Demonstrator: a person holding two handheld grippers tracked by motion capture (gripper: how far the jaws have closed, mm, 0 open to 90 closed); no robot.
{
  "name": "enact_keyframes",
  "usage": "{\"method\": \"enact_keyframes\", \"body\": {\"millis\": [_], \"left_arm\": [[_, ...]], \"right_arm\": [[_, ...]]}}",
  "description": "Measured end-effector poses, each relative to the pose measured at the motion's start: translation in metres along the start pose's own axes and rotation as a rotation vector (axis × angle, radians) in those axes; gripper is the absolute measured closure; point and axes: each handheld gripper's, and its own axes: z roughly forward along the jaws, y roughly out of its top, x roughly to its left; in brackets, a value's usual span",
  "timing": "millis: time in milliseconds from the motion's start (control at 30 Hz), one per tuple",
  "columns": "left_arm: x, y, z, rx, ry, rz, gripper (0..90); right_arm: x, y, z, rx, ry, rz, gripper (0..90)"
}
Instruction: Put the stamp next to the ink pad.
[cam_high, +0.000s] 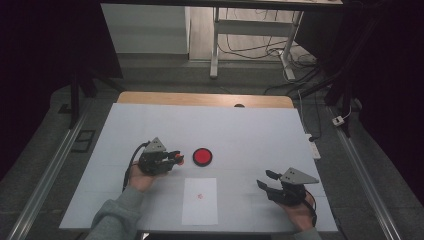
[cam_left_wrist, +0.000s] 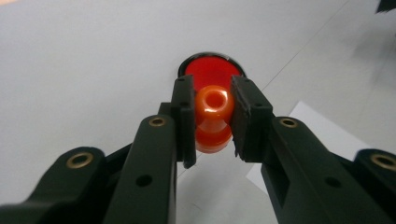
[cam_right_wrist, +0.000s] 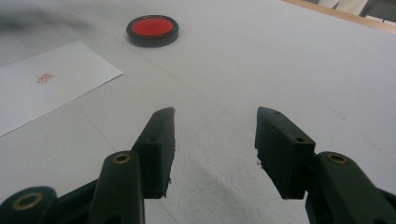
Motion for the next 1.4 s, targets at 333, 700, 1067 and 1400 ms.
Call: {"method": "enact_keyframes", "body": {"millis": [333,700,1067,1400], "left_arm": [[0.004,-0.006,0.018,0.050,0.051,0.000,71.6],[0.009,-0.011,0.031,0.102,0.088,0.006,71.1],[0.008,-0.012,0.028,0.073,0.092,0.003,48.6],[0.001,-0.005,0.010,-0.014,0.079,-0.033,30.0]], "right_arm": [[0.000,0.000,0.000,-0.001,0.004,0.002,47.1],[-0.001,-0.001,0.000,0.007,0.003,0.001,47.1],[-0.002,-0.001,0.000,0.003,0.008,0.003,46.9],[-0.006,-0.002,0.001,-0.014,0.023,0.030,46.6]]}}
